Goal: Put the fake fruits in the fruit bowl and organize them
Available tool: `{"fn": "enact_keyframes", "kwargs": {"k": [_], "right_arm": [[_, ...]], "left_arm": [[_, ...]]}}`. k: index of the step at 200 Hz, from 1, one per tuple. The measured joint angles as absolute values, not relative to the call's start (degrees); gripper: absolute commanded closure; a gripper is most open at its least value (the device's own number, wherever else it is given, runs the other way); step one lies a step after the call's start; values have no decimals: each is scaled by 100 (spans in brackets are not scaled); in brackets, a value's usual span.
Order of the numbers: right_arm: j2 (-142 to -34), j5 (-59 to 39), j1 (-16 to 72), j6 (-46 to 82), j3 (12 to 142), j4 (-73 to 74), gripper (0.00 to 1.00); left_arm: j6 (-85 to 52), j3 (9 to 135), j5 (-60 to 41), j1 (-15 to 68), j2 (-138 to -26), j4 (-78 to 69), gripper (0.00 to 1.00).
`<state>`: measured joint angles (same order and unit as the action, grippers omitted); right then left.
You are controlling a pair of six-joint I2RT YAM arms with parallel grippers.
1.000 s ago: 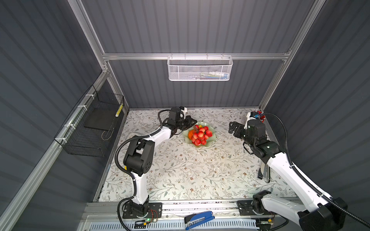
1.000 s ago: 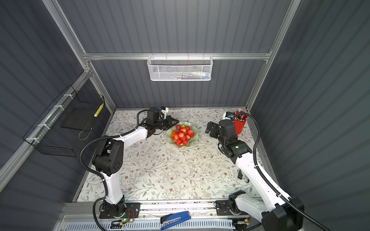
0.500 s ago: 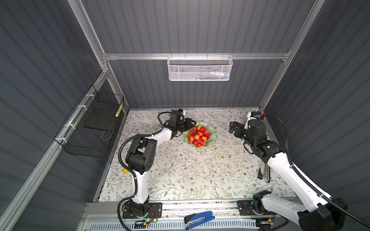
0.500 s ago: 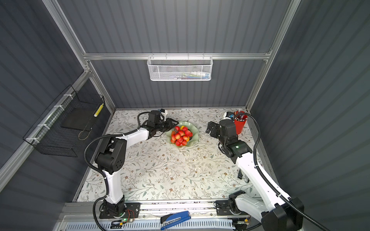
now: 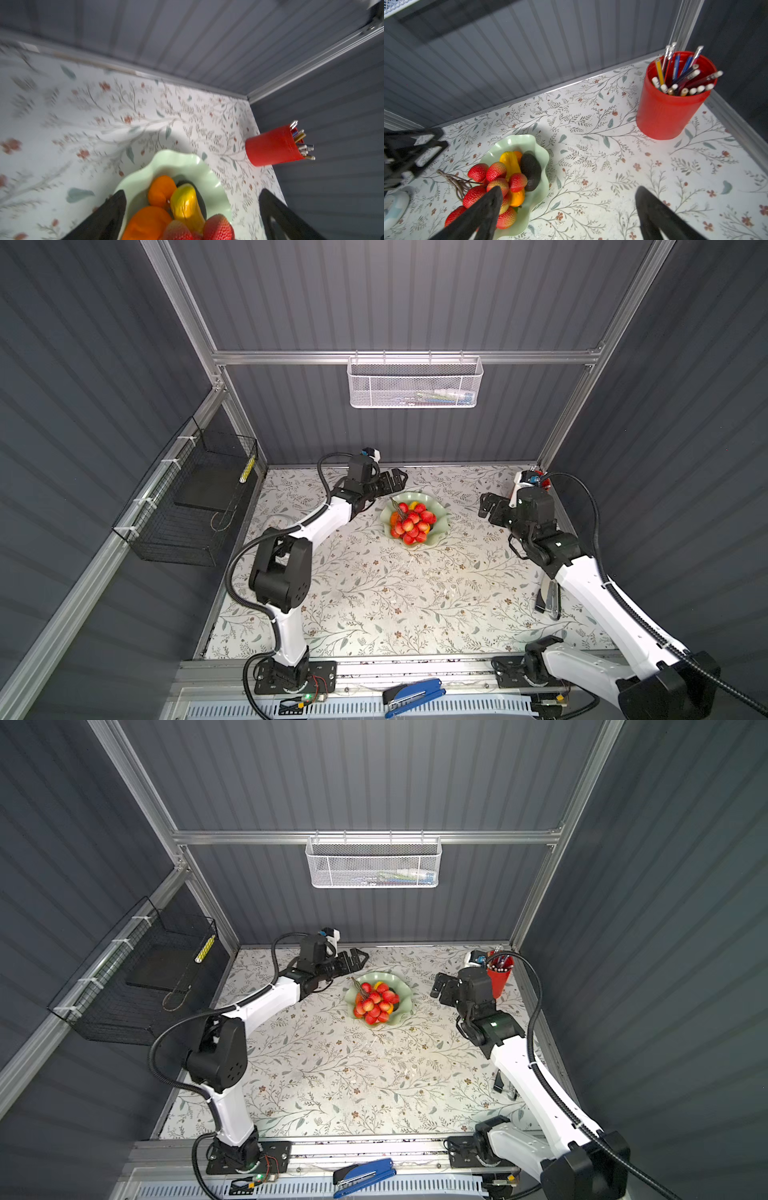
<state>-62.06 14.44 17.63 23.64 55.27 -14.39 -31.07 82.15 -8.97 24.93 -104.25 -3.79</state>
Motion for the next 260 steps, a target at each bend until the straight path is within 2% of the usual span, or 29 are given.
{"fn": "enact_keyframes", "kwargs": {"k": [51, 73, 100, 157, 192, 260], "right_arm": [[-5951, 1957, 1162, 1404, 4132, -281, 1], [-6066, 2099, 932, 1048, 3315, 464, 1], [-6508, 2043, 528, 740, 2571, 1686, 1], [-8296, 1118, -43, 338, 1804, 4654, 1], [-8372, 681, -73, 231, 1671, 5264, 1], [-8357, 613, -82, 231, 1693, 5616, 1]], "left_arm": [[-980, 4991, 1339, 2486, -7588, -2327, 0], [-445, 3739, 1881, 2237, -7323, -2674, 0], [-408, 2591, 2196, 1326, -7588, -2971, 0], [-110, 3129, 2082, 679, -8980, -3841, 0], [-40, 3559, 1616, 261, -9120, -3896, 0], [-36, 3234, 1162, 259, -8694, -3798, 0]]}}
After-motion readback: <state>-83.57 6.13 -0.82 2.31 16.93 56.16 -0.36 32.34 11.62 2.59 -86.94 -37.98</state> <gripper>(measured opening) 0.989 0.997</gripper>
